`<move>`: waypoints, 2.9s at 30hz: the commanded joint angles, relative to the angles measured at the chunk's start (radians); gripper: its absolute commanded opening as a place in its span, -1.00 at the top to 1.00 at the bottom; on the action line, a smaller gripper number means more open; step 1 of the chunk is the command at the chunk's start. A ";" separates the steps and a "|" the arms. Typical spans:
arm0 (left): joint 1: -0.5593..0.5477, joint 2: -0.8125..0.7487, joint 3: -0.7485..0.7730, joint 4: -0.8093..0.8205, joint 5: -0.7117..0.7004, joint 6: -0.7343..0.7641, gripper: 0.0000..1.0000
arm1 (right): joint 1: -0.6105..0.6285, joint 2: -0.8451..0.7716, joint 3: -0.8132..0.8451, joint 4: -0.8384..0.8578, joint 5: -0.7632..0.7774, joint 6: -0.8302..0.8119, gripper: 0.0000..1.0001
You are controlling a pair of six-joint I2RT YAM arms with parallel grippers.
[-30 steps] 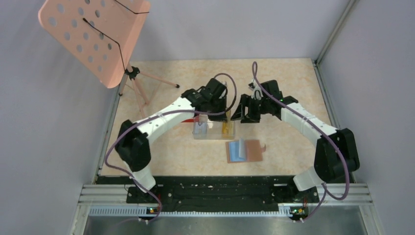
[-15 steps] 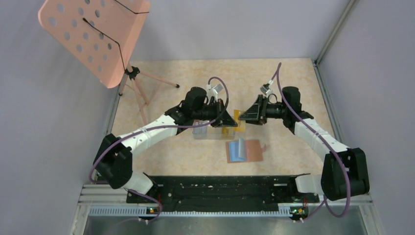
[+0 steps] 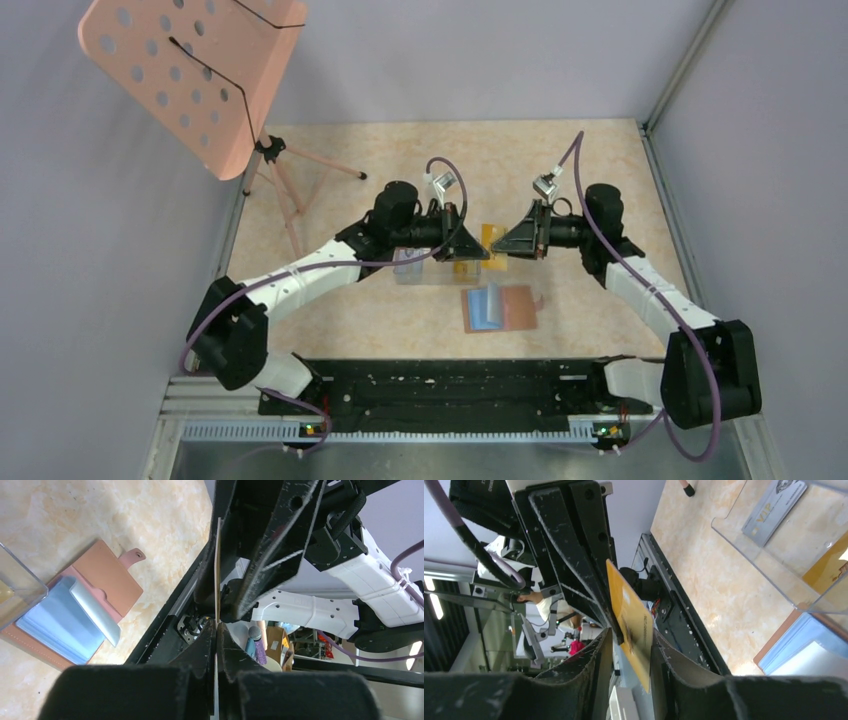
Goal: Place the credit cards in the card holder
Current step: Pick up the credit card from the storage box, then move the storage box to the center of the board.
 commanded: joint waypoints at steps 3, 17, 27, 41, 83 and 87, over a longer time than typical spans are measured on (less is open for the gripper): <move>0.004 -0.060 -0.029 0.067 -0.031 0.000 1.00 | 0.001 -0.079 -0.010 0.081 -0.052 0.042 0.33; 0.003 -0.082 -0.060 -0.085 -0.110 0.066 0.16 | 0.001 -0.088 0.009 -0.078 0.000 -0.059 1.00; -0.024 0.039 -0.050 -0.576 -0.369 0.186 0.27 | 0.001 -0.020 0.089 -0.606 0.333 -0.419 1.00; -0.057 0.421 0.266 -0.738 -0.567 0.265 0.70 | 0.003 0.026 0.064 -0.742 0.453 -0.571 1.00; -0.005 0.137 0.159 -0.693 -0.548 0.119 0.51 | 0.401 0.324 0.377 -0.849 0.801 -0.510 1.00; -0.020 0.134 0.147 -0.709 -0.558 0.117 0.51 | 0.433 0.365 0.431 -0.954 0.959 -0.530 1.00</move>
